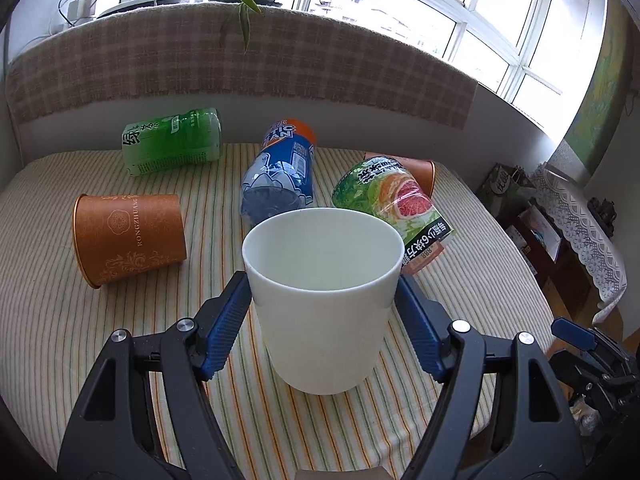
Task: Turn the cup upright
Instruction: 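Slide the upright white cup across the table with the left tool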
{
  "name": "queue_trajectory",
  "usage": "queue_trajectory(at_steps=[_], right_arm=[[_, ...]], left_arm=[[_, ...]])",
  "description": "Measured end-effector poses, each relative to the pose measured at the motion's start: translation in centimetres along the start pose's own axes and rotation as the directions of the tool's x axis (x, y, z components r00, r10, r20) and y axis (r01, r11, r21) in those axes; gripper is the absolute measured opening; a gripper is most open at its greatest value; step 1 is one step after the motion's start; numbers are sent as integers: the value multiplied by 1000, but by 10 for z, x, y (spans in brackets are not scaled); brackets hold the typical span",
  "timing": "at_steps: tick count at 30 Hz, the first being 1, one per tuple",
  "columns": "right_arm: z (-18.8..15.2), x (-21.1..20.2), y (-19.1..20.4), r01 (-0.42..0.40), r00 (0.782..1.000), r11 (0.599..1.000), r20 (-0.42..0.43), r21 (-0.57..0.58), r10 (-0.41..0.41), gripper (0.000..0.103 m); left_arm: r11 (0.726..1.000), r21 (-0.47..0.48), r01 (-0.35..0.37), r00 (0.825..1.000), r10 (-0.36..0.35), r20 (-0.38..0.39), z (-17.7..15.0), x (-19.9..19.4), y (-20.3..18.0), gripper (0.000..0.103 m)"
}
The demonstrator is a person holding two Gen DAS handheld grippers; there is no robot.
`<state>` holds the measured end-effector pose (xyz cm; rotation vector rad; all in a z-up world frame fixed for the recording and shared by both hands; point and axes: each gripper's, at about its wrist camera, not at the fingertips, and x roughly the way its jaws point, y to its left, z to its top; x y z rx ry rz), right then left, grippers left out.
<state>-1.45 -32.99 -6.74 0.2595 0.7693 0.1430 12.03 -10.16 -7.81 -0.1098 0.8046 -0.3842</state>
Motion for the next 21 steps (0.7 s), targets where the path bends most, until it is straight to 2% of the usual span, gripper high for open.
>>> queue_trajectory(at_steps=[11,21], right_arm=[[2,-2,4,-8,1000,1000,7,-4,8,86],[3,-6,7,-9,1000,1000,16,-12,10,86]], left_arm=[[999,37,2,1000,-2,1,-10,-9,-4,76],[998,31,49,998,-47,-45,-22,-7,-8,79]])
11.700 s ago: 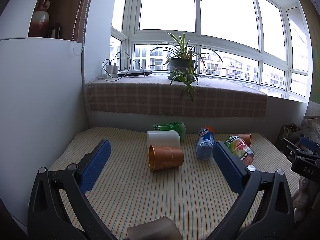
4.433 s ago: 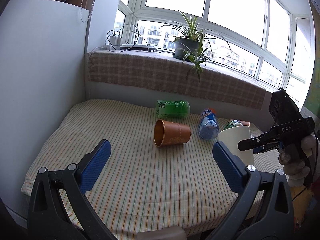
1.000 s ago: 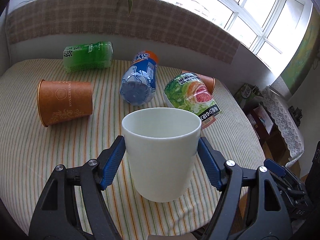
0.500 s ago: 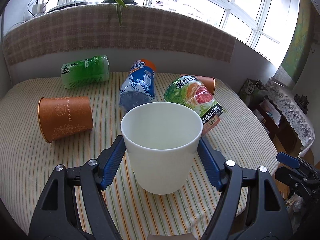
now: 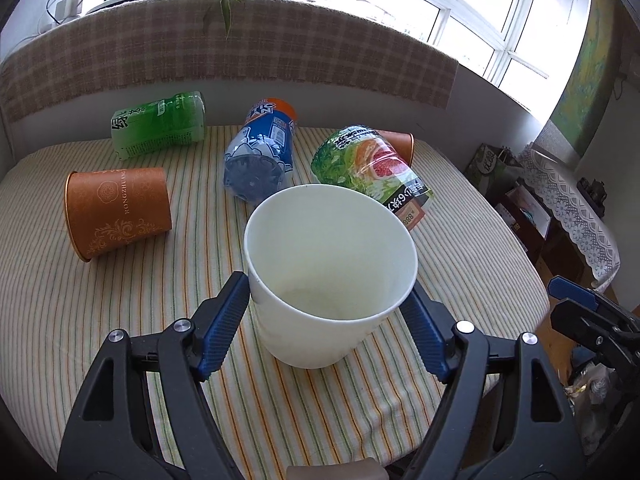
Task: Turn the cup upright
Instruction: 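Slide the upright white cup across the table with the left tool, then open the left tool and pull it back from the cup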
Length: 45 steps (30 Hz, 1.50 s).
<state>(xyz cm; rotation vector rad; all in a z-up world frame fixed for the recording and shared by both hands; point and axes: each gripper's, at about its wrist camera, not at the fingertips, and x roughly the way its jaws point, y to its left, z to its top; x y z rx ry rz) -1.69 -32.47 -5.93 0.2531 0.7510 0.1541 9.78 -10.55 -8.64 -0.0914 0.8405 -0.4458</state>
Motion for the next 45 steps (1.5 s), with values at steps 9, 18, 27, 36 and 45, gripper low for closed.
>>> queue_trajectory(at_steps=[9,18,27,36,45], right_arm=[[1,-2,4,-6,1000,1000,4,-14,6,86],[3,-6,13,7,999,999,34,-40,-6,86],[6,-16,32,56,992,994,120,-91,-45,86],[8,-38,49,167,950,979,285,-115,-128,95],[5,-59,50,234,891,970,412,-60,-189,103]], left_arm=[[999,-34,29,999,-31,-42,-13,2,6,80],[999,-43,-17,999,15,-28,-34,-17,18,80],[980,3,-201,956,196,217,-35,-84,13,80],[960,-8,-279,863,255,437,-35,-139,-4,96],[954,-21,-297,821,267,505,-35,-163,-15,102]])
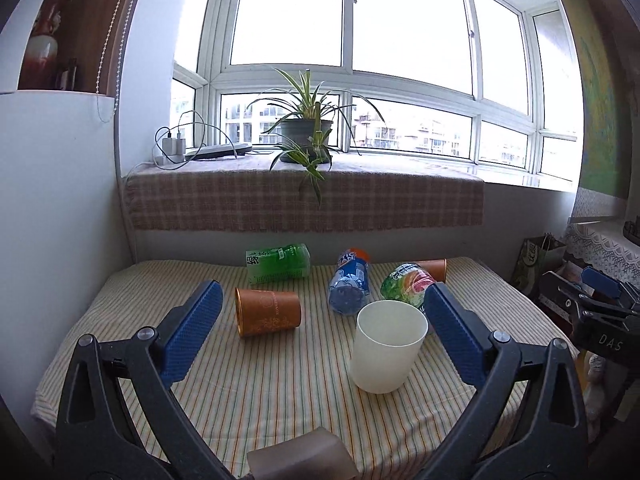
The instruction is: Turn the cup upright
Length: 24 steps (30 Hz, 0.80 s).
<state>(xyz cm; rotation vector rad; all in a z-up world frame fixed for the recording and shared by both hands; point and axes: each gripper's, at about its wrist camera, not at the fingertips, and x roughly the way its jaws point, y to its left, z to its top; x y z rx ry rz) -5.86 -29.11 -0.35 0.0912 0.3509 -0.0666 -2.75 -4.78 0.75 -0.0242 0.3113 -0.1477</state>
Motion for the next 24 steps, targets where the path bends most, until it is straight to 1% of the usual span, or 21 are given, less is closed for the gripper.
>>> queue_trajectory(at_steps=[4,13,24], right_arm=[[0,1,-3,0,1000,1000,-7,13,0,103],[1,-2,2,1,1000,1000,10,3,-1,103],[1,2,3,4,1000,1000,4,3,-4,103]], left_arm=[[1000,1,-1,1000,1,5,1,-5,-1,102],[1000,3,-9,1000,9,21,4,-10,-2,102],[1000,-4,-20,1000,20,18,4,-10,1,102]])
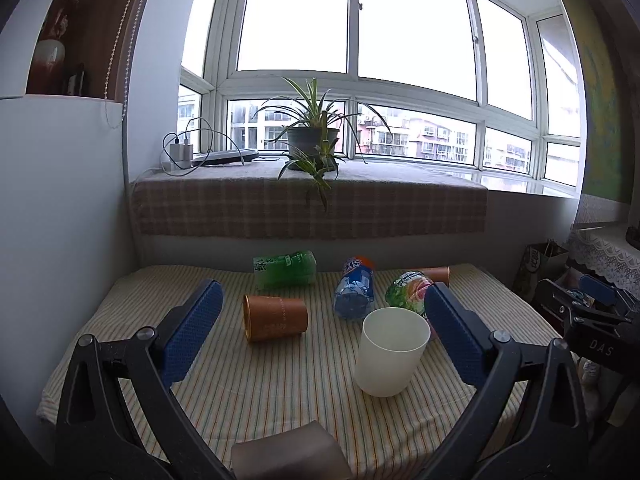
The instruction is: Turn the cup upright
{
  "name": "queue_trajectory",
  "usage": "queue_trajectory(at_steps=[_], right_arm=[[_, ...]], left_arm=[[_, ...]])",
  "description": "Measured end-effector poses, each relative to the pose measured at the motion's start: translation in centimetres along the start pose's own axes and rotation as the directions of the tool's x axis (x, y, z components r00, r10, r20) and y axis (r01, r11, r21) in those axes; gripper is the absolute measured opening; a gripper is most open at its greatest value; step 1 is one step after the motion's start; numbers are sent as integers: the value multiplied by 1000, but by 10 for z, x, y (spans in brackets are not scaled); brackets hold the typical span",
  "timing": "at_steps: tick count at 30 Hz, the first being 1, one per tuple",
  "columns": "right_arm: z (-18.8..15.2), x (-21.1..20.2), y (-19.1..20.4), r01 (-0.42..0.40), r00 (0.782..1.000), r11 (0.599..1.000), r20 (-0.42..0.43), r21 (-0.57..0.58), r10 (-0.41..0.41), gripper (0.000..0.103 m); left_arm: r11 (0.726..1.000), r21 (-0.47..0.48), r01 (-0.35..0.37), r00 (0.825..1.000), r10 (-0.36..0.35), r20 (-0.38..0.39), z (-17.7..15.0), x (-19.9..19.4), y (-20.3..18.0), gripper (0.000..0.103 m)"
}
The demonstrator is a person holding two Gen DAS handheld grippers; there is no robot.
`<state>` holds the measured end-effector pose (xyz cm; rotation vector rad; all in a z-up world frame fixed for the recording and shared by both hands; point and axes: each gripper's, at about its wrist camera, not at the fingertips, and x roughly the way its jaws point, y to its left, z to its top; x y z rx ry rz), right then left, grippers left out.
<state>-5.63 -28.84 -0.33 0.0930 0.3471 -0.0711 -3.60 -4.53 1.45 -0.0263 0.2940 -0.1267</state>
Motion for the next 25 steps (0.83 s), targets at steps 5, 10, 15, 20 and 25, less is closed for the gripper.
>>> queue_trajectory(at_steps=[5,10,15,20,25], right_arm=[[0,1,-1,1,1000,1000,-3,0,-1,103],[-1,3,-1,0,1000,1000,-7,2,0,103],[-2,3,-1,-2,1000,1000,-14,1,2,103],[-2,4,-1,-1,1000,1000,-16,1,1,103],[-3,7,-1,0,1000,1000,-23,1,0,103]], left_arm=[[1000,3,-2,1000,2,1,0,0,0,102],[1000,6,-11,1000,11,0,-2,1,0,102],[1000,8,-18,1000,18,0,-2,2,-1,102],[1000,10,-25,1000,25,1,-2,2,0,102],[1000,8,-29,1000,29,1,-2,2,1,102]])
